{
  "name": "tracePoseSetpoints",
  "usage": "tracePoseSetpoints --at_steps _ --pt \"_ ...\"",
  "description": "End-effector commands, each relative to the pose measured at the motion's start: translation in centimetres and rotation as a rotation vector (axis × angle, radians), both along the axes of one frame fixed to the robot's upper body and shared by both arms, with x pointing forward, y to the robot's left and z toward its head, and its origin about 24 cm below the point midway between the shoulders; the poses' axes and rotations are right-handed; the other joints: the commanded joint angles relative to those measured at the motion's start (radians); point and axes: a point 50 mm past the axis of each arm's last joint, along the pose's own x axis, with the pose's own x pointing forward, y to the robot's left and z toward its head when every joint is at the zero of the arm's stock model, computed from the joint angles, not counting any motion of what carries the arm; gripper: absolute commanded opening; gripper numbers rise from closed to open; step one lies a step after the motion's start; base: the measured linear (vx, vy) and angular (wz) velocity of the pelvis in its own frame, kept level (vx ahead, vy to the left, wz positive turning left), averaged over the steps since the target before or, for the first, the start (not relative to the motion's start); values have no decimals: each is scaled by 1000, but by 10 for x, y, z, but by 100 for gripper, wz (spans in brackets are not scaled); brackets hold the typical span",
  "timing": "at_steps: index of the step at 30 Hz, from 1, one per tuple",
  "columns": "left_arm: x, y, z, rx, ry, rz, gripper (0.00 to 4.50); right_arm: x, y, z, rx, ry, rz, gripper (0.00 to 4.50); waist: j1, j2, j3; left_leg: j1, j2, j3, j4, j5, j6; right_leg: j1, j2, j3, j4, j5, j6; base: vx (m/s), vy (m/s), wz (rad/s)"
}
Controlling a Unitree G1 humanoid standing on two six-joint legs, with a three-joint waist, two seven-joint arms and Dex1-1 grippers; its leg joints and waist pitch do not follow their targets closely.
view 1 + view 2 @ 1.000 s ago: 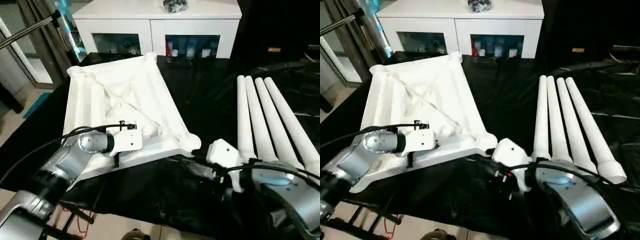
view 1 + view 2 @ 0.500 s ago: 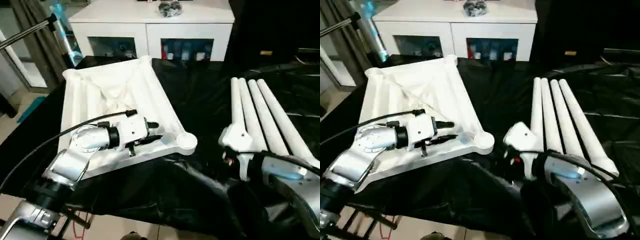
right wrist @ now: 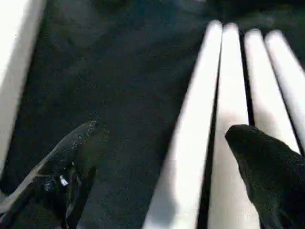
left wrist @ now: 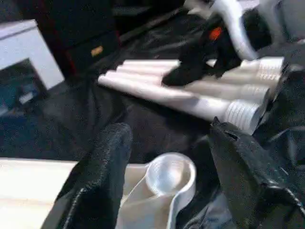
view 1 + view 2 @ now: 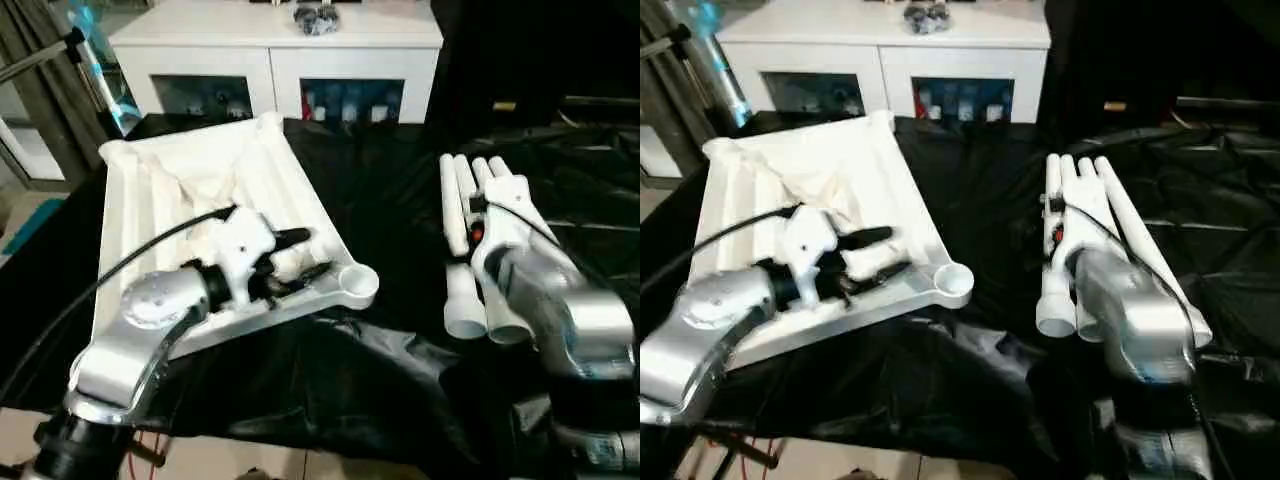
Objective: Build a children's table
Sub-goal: Move table base, then pick table leg
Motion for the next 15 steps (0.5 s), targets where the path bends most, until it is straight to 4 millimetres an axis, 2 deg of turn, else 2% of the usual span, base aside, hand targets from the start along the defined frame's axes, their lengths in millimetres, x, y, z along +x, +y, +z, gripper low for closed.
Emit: tracePoseSetpoints --at_steps 1,4,6,8,15 --pt "-6 -3 -4 22 31 -15 331 -2 8 -6 77 107 30 450 2 -14 -62 14 32 -10 -72 -58 -7 48 -56 35 -70 -17 -190 0 0 0" --pt "-9 -6 -4 32 43 -40 352 -1 7 -7 53 141 17 450 3 -18 -62 14 33 -8 -73 -52 -19 46 -54 34 -69 5 -185 0 0 0" --pt "-10 -7 -3 35 47 -50 373 -1 7 -8 45 154 7 450 4 -17 -63 17 32 -8 -73 -45 -31 43 -54 33 -67 11 -188 0 0 0" --pt "-16 -11 -1 28 100 -109 373 0 6 -12 34 213 -21 450 5 -20 -63 17 31 -7 -73 -41 -37 44 -53 34 -64 23 -193 0 0 0" --pt "-25 -11 -4 61 161 -164 373 1 1 -14 26 260 -65 450 6 -20 -61 16 30 -6 -74 -44 -48 44 -52 35 -65 22 -181 0 0 0"
